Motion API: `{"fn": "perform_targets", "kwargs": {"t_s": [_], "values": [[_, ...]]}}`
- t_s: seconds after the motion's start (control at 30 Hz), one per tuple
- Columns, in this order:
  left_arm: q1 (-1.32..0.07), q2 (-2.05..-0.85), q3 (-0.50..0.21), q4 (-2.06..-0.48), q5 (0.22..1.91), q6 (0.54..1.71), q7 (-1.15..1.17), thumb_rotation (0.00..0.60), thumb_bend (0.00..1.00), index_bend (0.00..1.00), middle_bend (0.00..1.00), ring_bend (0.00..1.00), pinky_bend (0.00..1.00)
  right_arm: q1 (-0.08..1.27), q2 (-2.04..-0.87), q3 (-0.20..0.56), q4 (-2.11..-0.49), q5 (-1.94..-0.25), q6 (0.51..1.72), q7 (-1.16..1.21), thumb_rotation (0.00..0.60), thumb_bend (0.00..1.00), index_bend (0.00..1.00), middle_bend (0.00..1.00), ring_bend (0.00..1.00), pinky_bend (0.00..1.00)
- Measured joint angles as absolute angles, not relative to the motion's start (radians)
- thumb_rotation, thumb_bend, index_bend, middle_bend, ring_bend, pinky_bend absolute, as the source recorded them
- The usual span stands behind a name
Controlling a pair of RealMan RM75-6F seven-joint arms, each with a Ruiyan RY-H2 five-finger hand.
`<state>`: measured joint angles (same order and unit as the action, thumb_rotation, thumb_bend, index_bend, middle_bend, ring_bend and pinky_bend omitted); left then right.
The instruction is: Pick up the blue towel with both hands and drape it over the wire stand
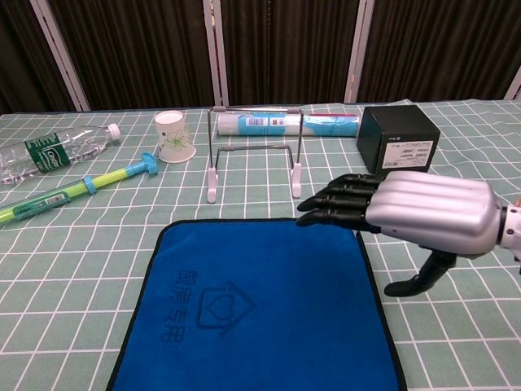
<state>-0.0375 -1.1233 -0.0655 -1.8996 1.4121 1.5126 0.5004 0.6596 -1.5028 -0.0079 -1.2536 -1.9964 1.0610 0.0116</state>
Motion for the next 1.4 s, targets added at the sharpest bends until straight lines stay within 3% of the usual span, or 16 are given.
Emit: {"fn": "perform_targets", "kwargs": {"t_s": [0.67,1.4], "values": [[-0.050,-1.122,-0.057,-1.906,1.395,1.510,0.506,0.600,0.00,0.00,0.00,0.00,0.00,0.721,-1.570,-0.089,-1.144,-1.972,1.059,-0.080,0.600,0.11,0.04,0.00,0.00,0.00],[-0.058,-1.120,-0.051,-1.907,1.382,1.509,0.501,0.600,0.00,0.00,0.00,0.00,0.00,0.740,-1.650,-0.108,-1.095,-1.927,1.103,-0.064,0.600,0.11,0.04,0.00,0.00,0.00]]}}
